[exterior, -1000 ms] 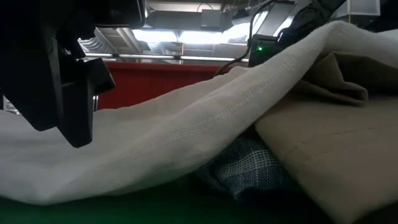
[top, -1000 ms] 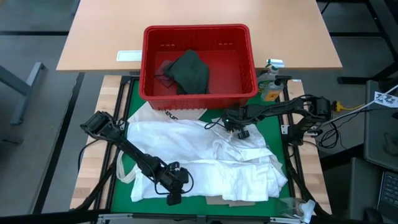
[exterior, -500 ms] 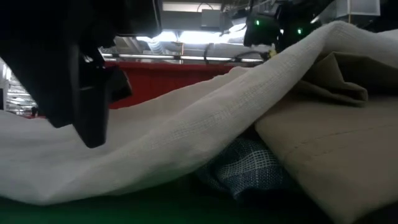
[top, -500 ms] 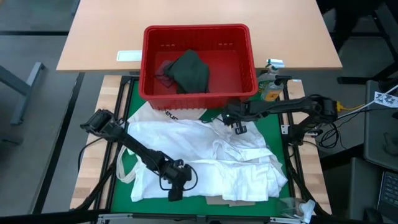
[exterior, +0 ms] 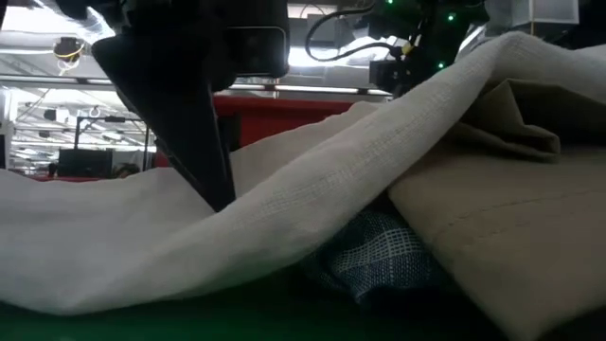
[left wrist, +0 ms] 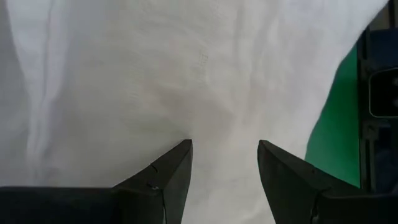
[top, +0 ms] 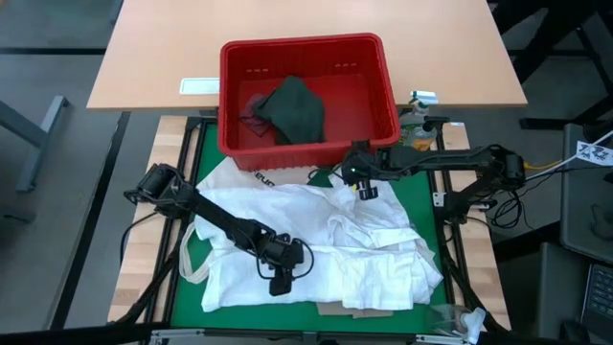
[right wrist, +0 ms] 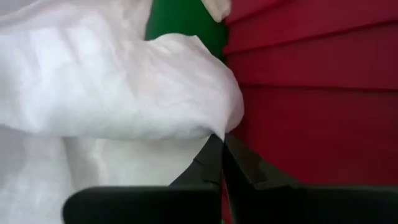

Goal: Fold Laundry from Bin
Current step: Fold the white polo shirt

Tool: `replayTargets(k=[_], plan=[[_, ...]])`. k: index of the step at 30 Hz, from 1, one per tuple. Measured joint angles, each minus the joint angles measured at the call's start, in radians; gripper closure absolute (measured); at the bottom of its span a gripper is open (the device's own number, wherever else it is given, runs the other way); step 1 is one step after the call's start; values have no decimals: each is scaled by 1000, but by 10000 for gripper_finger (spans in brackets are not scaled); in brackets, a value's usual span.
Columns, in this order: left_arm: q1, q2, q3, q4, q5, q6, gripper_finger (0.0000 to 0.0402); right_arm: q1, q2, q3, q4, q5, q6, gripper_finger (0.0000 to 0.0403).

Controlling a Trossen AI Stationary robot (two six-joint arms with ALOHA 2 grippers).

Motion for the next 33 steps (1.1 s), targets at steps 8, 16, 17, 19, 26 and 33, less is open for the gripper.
replayTargets(k=[8,16,17,19,26,33], plan=[[36,0,0,183,-5,27,225,1,0,0,4,-3,-3,399],[94,-44,1,309,-4,104,225,2,-61,0,-36,4,-2,399],[106,-55,1,298,-7,106,225,2,-76,0,-41,4,-2,398],[134,-80,1,255,-5,107,225,2,-104,0,-46,4,-2,398],[243,-202,1,-52,-5,119,225,2,-183,0,-43,3,1,398],[317,-319,1,-358,-30,153,225,1,-222,-1,-42,3,1,398]])
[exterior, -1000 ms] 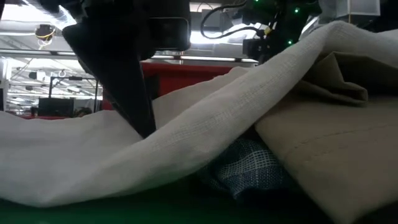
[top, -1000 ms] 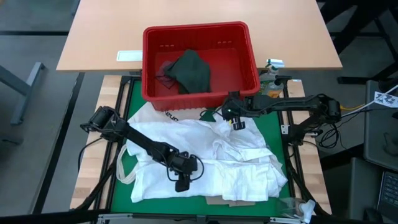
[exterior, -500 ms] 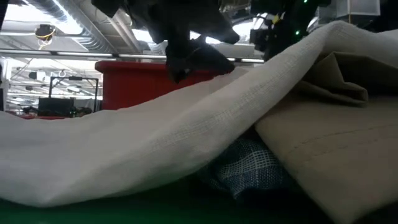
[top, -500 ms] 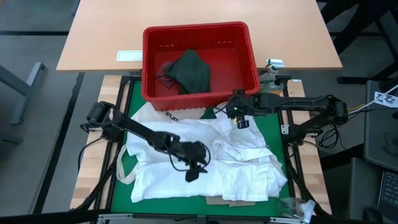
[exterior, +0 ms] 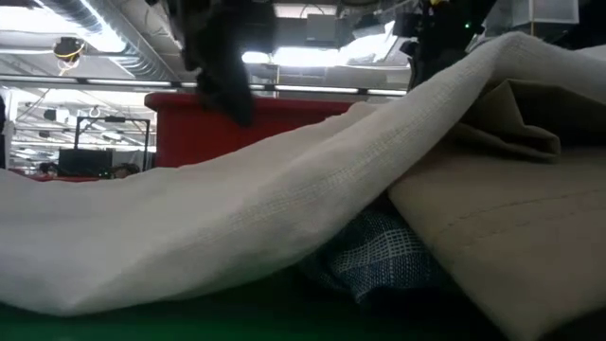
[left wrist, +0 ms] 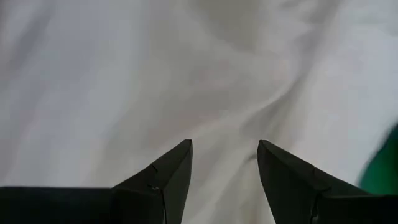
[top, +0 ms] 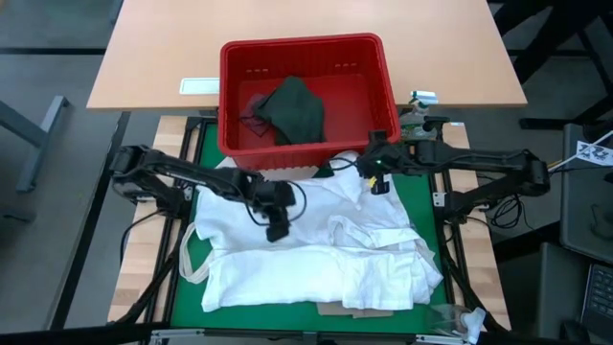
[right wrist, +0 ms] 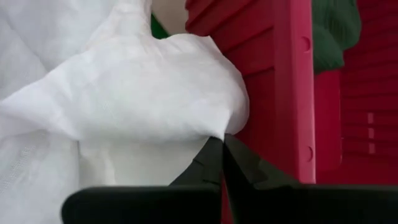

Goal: Fold Laundry from Bin
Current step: Fold the white polo shirt

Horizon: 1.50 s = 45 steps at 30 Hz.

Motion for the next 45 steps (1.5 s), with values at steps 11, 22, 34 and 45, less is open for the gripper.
replayTargets(k=[11,22,34,45], plan=[[34,-93,0,-614,-173,-154,225,0,-9,0,-1,-10,24,398],[67,-93,-89,-766,-235,-116,225,0,-8,0,-1,-10,25,398],[148,-94,-369,-850,-180,62,225,0,-8,0,-2,-11,26,398],[271,-425,-370,-776,-208,79,225,0,-8,0,-1,-11,27,398]])
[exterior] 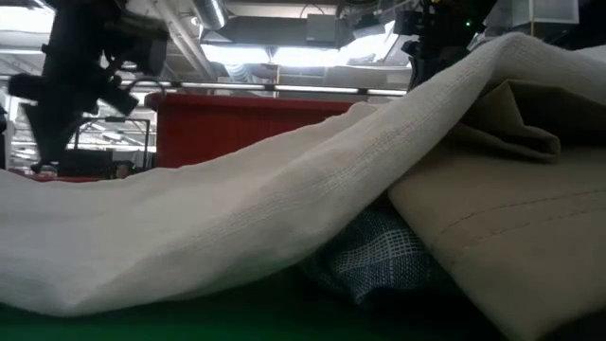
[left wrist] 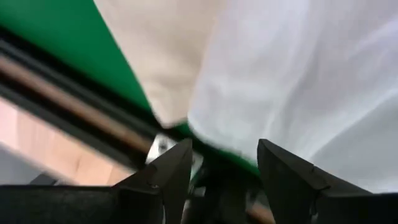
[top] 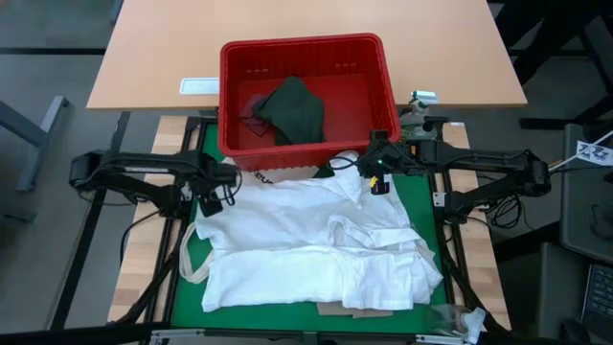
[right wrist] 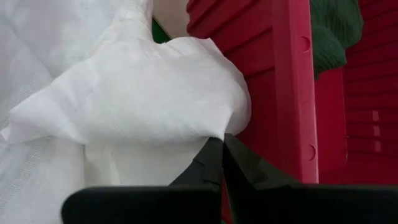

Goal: Fold Laundry from Bin
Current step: Fold the white polo shirt

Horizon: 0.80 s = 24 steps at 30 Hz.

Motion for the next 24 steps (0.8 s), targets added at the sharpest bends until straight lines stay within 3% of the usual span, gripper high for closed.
replayTargets(k=[9,14,24], plan=[[46,-169,-79,156,-48,-4,225,0,0,0,0,0,0,398],[46,-162,-105,166,-52,-26,225,0,0,0,1,0,0,398],[73,-121,-103,316,-88,-245,225,0,0,0,1,0,0,398]])
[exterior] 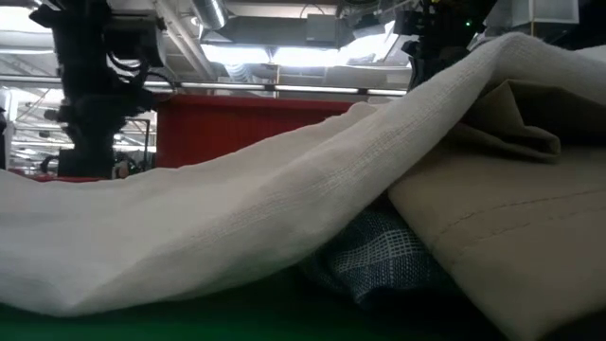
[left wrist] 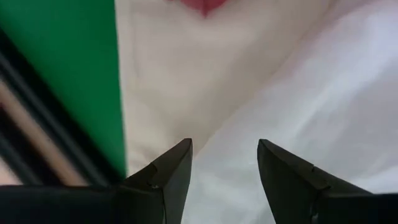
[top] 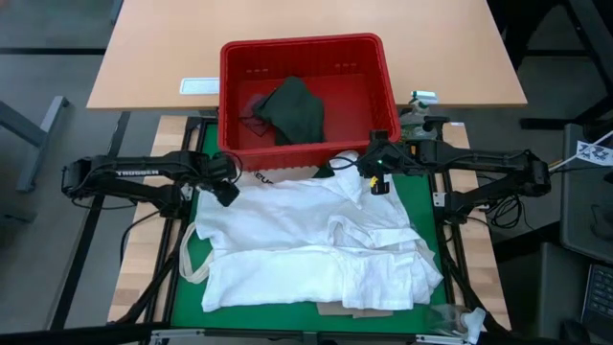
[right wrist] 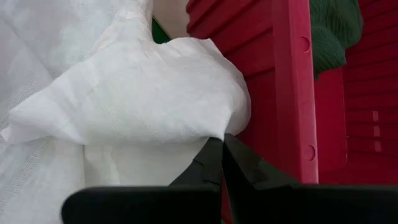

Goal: Fold Laundry from Bin
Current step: Fold the white polo shirt

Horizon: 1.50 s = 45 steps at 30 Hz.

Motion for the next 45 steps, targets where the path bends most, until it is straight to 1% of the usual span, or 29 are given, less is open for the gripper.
replayTargets(k=[3,7,11,16,20,24,26,28,31,37,38,42,45], plan=[[7,10,0,58,2,6,225,0,0,0,0,0,0,398],[12,39,-3,59,1,76,225,0,0,0,0,0,0,398],[13,51,-50,130,5,89,225,0,0,0,0,-26,-1,398],[12,52,-110,175,8,92,225,0,0,0,0,-48,0,398],[12,52,-159,217,45,98,225,0,0,0,0,-48,0,398],[12,52,-195,283,47,62,225,0,0,0,0,-47,0,398],[12,52,-198,291,70,46,229,0,0,0,0,-45,0,398],[12,52,-198,294,107,30,243,0,0,0,0,-45,0,398],[12,52,-198,301,156,28,279,0,0,0,0,-45,0,398],[12,51,-194,297,158,-34,380,0,0,0,2,-45,0,398],[12,51,-188,296,157,-49,391,0,0,0,2,-45,1,398],[12,51,-145,296,164,-75,398,0,1,27,-4,-45,47,398],[10,51,-97,294,169,-51,400,0,1,65,-34,-55,85,398]])
